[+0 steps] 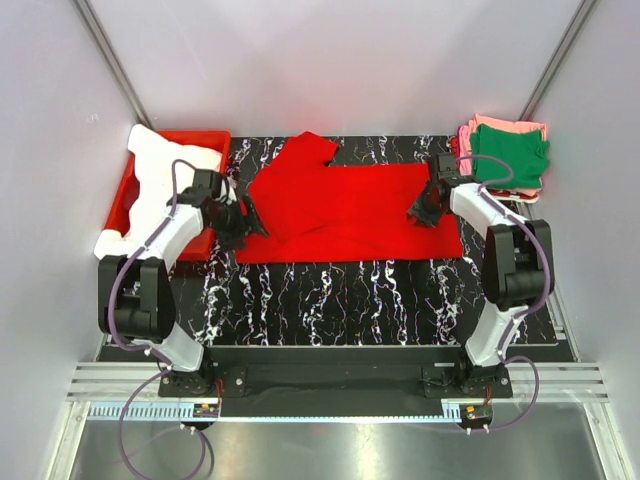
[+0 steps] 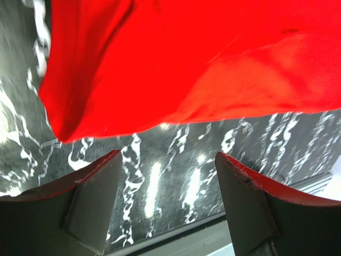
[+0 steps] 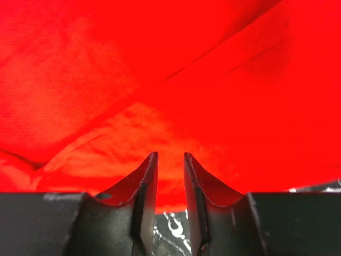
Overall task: Fold and stack the t-shirts
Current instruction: Fold the tshirt
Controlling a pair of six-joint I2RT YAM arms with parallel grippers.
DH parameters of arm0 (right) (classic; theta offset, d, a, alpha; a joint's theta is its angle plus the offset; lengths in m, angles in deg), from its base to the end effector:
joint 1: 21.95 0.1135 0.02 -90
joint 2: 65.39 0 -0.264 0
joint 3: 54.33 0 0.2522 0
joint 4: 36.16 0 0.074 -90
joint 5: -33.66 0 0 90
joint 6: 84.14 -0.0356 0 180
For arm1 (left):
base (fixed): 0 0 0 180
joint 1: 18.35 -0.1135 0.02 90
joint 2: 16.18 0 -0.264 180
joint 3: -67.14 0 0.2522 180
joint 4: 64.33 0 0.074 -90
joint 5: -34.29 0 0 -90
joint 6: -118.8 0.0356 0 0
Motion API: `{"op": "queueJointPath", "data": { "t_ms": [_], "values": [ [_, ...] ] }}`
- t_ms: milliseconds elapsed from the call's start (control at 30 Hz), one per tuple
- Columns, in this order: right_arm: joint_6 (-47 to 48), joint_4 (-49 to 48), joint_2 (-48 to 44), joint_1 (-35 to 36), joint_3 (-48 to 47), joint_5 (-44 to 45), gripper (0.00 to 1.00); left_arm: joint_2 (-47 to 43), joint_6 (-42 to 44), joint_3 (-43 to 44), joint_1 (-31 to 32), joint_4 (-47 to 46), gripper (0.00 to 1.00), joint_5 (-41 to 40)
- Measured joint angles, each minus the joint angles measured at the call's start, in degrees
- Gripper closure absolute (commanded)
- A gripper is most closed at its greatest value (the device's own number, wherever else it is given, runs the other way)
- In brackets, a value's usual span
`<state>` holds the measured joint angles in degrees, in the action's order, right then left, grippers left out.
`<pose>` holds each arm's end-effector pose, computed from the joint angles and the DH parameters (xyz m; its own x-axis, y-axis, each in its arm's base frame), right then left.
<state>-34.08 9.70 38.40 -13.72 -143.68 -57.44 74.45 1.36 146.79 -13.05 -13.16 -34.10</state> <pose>0.3774 0.0553 0.2118 -0.7571 0.5390 -0.3692 0.4350 0.8375 0.3309 0.3179 -0.0427 0.2348 -0.8999 -0.3468 -0.2645 -0.1774 0.8451 -0.5043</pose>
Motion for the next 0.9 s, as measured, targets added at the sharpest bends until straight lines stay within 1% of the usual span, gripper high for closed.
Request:
{"op": "queueJointPath", "data": {
  "t_ms": [33,67,133,167,200,233,267,400,467,533,600,700,900],
  "values": [
    [0.3,0.1,1.4,-0.1,-0.7,0.0,0.64,0.0,-0.1,-1.4,0.1,-0.3,0.26,0.0],
    [0.4,0.0,2.3,-0.1,-1.0,-0.2,0.57,0.1,-0.5,-2.6,0.4,-1.0,0.28,-0.2],
    [0.7,-0.5,2.9,0.3,-1.0,-1.6,0.5,0.3,-1.3,-4.3,0.7,-2.9,0.3,-0.6],
    [0.9,-0.8,2.9,0.9,-1.1,-2.1,0.45,0.3,-1.9,-5.3,0.9,-4.1,0.33,-0.9],
    [1.0,-1.0,2.9,2.0,-1.4,-2.6,0.42,0.3,-2.6,-6.2,1.1,-5.4,0.35,-1.2],
    [1.2,-1.1,3.1,3.5,-2.2,-3.3,0.41,0.3,-3.2,-7.2,1.2,-6.8,0.39,-1.5],
    [1.3,-1.5,3.3,5.6,-3.5,-4.4,0.38,0.4,-3.9,-7.9,1.2,-7.7,0.4,-1.9],
    [1.3,-2.5,7.3,15.6,-12.7,-6.5,0.33,1.7,-6.2,-10.2,1.1,-10.9,0.46,-4.0],
    [1.3,-3.0,10.9,20.4,-18.7,-7.6,0.31,2.5,-7.4,-11.2,1.1,-12.0,0.46,-5.4],
    [1.7,-2.3,15.6,24.5,-25.6,-7.7,0.29,3.4,-8.5,-12.0,1.1,-12.7,0.44,-6.4],
    [2.3,-1.4,20.3,27.3,-31.9,-7.6,0.28,4.6,-9.1,-12.5,1.1,-13.1,0.36,-7.3],
    [3.4,0.9,27.8,30.6,-41.2,-7.4,0.28,4.8,-10.6,-12.7,1.0,-14.1,0.36,-7.3],
    [4.9,6.9,40.3,33.7,-55.4,-6.3,0.3,2.3,-12.0,-16.1,0.6,-17.4,0.36,-7.9]
  ]
}}
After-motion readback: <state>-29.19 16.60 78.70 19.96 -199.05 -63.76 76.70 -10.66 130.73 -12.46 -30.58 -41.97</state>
